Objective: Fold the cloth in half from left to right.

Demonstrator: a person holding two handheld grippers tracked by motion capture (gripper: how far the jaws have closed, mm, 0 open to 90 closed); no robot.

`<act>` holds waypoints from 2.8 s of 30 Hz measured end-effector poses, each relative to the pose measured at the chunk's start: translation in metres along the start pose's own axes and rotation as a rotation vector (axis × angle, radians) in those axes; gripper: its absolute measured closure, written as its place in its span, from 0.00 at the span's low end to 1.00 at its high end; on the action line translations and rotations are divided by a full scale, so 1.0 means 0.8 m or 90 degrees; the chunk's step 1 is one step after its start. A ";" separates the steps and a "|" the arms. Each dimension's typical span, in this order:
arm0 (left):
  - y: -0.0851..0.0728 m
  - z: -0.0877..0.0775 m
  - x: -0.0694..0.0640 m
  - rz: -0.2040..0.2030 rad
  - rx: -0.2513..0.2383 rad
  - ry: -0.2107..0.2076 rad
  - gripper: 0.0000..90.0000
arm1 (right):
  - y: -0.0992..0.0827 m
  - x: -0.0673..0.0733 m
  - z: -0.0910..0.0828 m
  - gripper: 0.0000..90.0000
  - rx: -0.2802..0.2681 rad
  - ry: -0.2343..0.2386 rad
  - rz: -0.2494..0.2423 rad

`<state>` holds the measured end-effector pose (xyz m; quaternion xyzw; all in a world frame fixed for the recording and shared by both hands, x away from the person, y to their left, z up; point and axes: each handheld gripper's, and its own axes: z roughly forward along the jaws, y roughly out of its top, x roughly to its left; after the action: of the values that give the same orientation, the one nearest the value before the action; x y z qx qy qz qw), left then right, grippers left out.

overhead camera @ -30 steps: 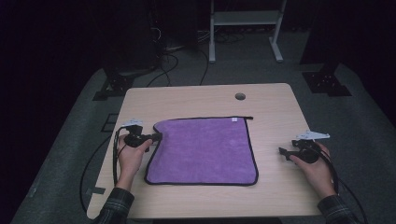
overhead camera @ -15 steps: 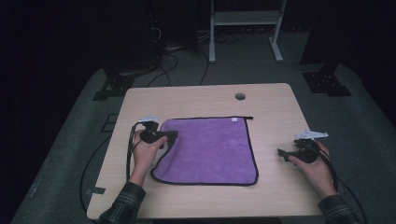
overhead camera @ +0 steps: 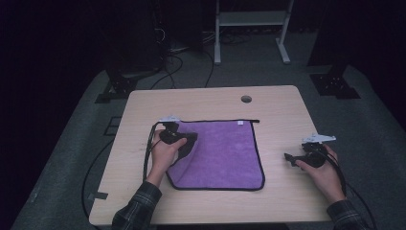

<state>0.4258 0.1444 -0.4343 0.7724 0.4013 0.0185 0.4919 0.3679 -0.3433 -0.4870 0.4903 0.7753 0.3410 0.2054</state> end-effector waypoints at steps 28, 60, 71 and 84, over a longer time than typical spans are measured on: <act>0.022 0.075 -0.036 0.030 0.031 -0.069 0.97 | 0.000 0.000 0.000 0.11 0.000 0.000 0.000; 0.051 0.158 -0.083 0.039 0.052 -0.141 0.97 | 0.000 0.000 0.000 0.11 0.000 0.000 0.000; 0.054 0.194 -0.102 0.039 0.078 -0.152 0.97 | 0.000 0.000 0.000 0.11 0.000 0.000 0.000; 0.046 0.230 -0.108 0.046 0.130 -0.137 0.96 | 0.000 0.000 0.000 0.11 0.000 0.000 0.000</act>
<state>0.4672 -0.0549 -0.4692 0.8298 0.3176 -0.0875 0.4503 0.3678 -0.3433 -0.4870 0.4905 0.7753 0.3408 0.2054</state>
